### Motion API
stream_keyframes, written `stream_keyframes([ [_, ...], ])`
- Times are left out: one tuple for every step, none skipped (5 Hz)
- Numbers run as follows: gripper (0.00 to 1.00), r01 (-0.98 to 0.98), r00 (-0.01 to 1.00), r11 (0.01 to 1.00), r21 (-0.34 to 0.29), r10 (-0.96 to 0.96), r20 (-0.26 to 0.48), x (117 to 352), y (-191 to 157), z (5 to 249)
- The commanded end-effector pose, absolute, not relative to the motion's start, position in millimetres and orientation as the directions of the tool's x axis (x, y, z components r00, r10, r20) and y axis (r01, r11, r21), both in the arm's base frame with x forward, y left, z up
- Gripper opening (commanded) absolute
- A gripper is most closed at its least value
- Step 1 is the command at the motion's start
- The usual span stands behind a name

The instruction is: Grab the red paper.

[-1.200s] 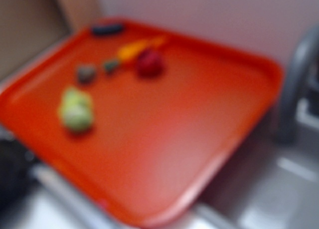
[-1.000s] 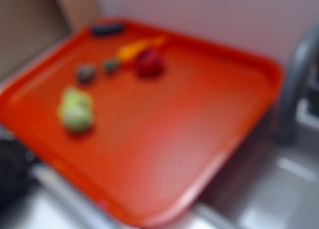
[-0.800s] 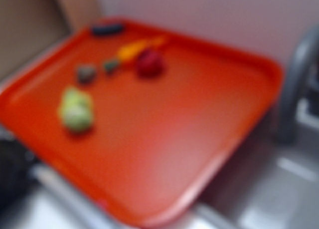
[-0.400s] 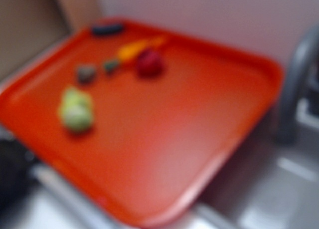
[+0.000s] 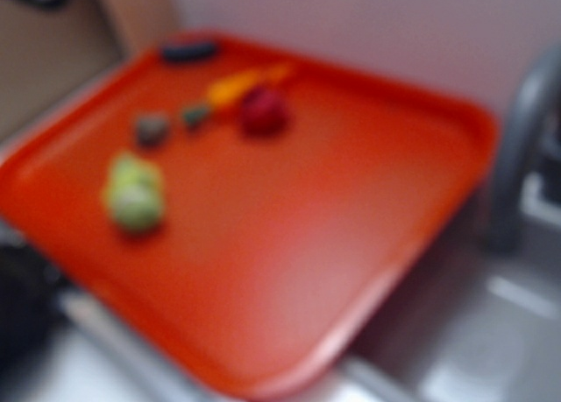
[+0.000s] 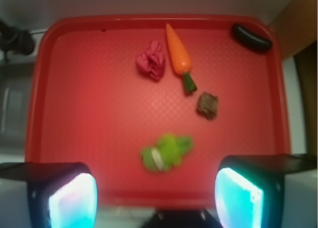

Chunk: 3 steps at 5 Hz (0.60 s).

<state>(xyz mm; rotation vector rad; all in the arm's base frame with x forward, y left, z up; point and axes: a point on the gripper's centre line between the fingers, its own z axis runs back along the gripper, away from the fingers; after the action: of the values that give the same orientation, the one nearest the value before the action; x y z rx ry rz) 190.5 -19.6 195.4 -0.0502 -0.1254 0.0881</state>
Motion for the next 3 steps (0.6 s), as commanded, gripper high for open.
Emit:
stream_keyframes([
  [1.0, 0.034, 0.989, 0.999, -0.029, -0.03, 0.143, 231, -63, 158],
  [1.0, 0.107, 0.974, 0.993, 0.049, -0.114, 0.193, 247, -71, 136],
  [1.0, 0.175, 0.953, 0.984, 0.04, -0.18, 0.245, 282, -51, 119],
])
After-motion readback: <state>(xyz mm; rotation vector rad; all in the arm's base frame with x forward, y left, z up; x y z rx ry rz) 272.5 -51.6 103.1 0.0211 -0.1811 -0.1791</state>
